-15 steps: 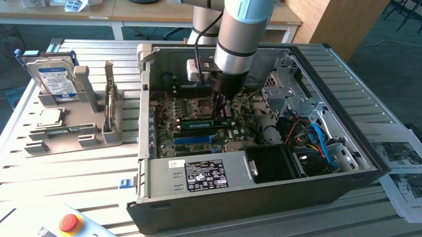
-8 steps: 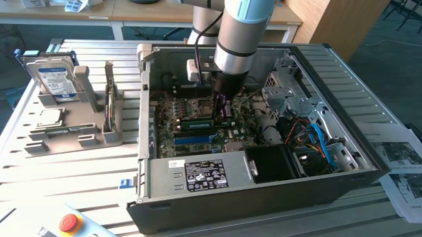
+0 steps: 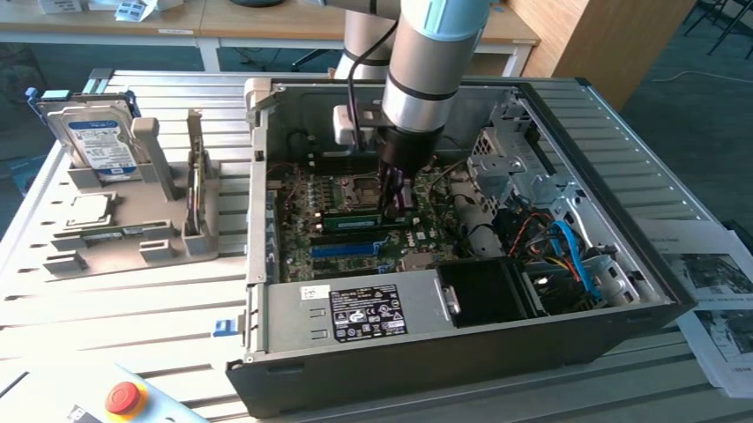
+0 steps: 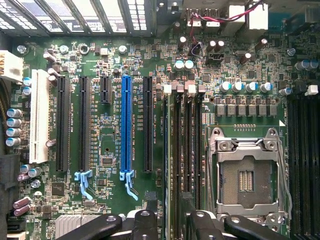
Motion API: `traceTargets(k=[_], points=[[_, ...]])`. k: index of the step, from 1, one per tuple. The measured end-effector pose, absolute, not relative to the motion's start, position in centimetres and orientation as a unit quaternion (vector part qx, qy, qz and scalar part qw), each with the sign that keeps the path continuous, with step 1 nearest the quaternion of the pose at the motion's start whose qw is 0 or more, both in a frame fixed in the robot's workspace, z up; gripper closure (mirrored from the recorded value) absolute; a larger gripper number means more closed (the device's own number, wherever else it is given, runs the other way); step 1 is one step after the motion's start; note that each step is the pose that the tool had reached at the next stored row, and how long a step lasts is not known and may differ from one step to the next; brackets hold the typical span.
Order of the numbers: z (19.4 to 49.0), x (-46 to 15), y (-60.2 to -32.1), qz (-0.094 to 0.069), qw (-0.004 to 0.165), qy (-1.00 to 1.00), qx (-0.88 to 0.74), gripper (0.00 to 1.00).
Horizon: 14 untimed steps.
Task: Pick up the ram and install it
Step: 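Insert the ram into the slot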
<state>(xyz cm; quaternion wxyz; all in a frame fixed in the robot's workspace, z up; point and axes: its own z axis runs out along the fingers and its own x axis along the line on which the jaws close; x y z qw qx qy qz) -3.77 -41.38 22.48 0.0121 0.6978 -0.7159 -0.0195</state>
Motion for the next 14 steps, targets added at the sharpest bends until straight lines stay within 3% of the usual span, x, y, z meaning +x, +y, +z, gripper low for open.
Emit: traceTargets(k=[14], points=[[23.7,-3.8,-41.4,-0.019,0.012,-0.716,0.698,0.69]])
